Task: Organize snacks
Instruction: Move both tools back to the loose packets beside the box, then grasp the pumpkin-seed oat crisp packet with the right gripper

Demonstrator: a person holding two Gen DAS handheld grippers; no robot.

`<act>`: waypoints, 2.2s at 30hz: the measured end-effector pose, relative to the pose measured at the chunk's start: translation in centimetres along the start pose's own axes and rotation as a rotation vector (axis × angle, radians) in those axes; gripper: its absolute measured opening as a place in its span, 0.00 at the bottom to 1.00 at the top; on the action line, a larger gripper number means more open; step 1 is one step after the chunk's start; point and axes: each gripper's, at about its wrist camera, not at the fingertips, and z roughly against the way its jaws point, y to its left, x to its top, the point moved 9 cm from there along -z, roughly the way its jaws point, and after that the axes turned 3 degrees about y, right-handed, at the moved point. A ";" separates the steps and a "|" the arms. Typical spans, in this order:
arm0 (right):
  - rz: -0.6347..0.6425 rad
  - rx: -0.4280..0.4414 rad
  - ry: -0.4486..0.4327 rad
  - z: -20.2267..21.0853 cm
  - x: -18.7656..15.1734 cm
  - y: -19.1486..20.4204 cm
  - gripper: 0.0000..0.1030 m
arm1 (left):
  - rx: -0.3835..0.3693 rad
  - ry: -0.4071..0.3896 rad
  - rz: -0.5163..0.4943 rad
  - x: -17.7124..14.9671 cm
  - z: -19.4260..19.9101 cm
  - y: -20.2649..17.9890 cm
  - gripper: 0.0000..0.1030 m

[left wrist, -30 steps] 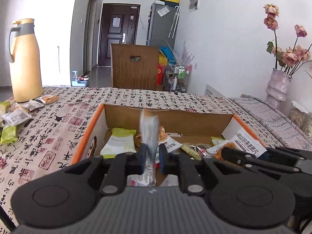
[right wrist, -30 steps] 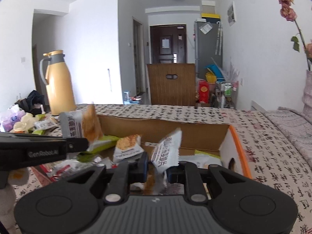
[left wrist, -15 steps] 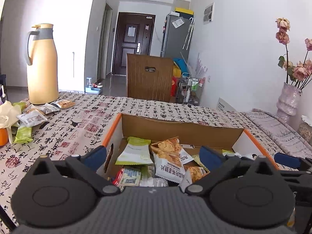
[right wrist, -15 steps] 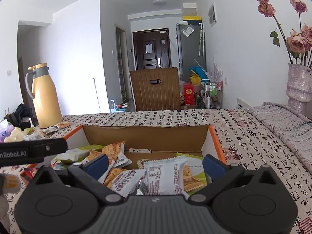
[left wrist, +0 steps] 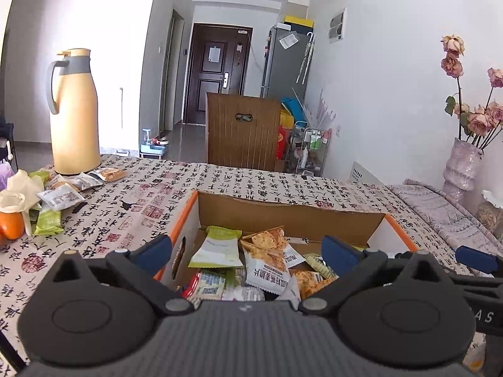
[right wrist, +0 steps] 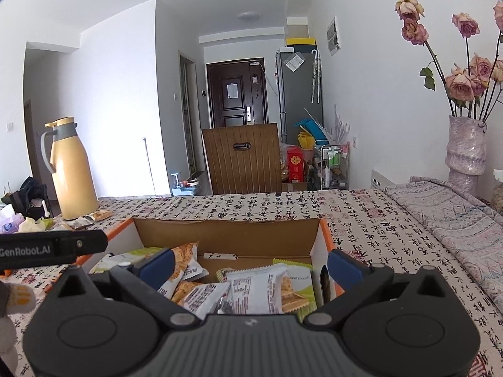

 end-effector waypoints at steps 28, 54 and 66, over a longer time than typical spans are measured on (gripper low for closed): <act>0.033 0.018 0.147 7.1 -7.9 0.9 1.00 | 0.003 0.114 -0.008 -7.8 6.4 2.5 1.00; 0.003 -0.036 0.324 1.6 -10.3 3.1 0.75 | -0.001 0.176 0.004 -10.5 6.9 3.7 1.00; -0.004 0.012 0.312 3.6 -11.6 3.0 0.52 | -0.003 0.196 0.016 -11.0 6.6 3.8 1.00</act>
